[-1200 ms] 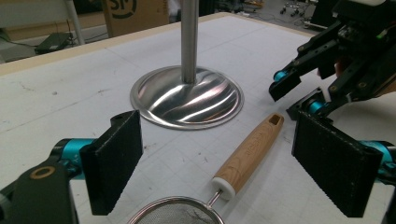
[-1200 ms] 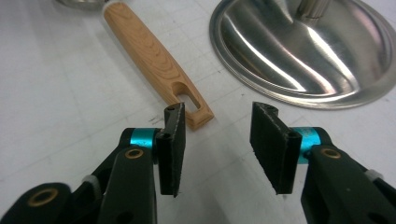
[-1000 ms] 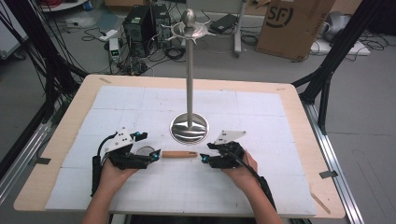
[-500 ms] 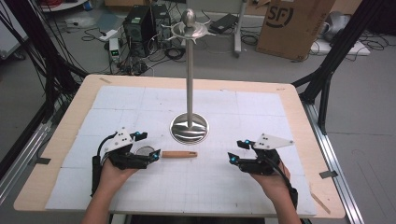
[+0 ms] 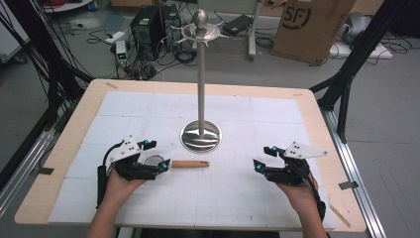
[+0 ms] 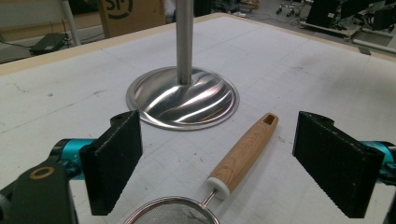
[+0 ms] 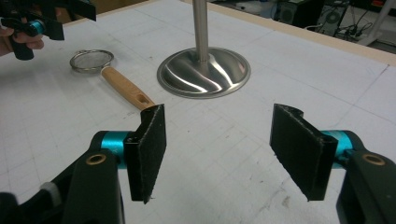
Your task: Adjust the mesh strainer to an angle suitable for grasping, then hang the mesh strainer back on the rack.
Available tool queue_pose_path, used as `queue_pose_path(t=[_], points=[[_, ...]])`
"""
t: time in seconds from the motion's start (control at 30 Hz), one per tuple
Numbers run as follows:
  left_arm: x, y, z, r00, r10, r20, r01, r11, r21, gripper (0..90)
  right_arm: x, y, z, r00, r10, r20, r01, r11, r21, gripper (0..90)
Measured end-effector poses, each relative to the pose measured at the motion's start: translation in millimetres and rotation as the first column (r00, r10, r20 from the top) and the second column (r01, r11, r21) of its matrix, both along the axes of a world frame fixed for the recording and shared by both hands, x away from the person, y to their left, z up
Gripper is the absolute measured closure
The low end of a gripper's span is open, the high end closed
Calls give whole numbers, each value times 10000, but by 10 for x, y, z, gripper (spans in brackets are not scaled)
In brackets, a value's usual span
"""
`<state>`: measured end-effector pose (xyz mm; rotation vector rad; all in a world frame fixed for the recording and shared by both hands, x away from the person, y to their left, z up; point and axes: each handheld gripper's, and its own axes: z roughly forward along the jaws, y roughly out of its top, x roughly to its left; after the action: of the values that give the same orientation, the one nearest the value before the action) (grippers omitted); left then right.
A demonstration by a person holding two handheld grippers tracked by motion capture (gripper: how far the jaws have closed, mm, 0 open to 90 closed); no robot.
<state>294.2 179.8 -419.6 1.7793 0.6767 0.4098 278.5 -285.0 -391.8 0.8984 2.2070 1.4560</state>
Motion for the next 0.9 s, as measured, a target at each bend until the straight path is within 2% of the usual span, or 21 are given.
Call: queue_pose_path(t=[0.4, 0.57, 0.77, 0.9], points=[[-8, -15, -4, 10000, -63, 23, 62, 9999, 138, 165, 30, -13, -34, 10000, 37, -93, -35, 9999, 118, 286], [-10, -23, -3, 9999, -85, 99, 84, 9999, 134, 163, 45, 5, -50, 9999, 29, -167, -27, 9999, 119, 284], [-15, -41, -16, 9999, -106, 11, 106, 9994, 333, 162, 49, 37, -78, 9997, 123, -229, -122, 9999, 52, 283], [-23, -52, 13, 9999, -82, 139, 77, 9994, 338, 162, 43, 20, -83, 9998, 72, -197, -72, 10000, -1, 283]])
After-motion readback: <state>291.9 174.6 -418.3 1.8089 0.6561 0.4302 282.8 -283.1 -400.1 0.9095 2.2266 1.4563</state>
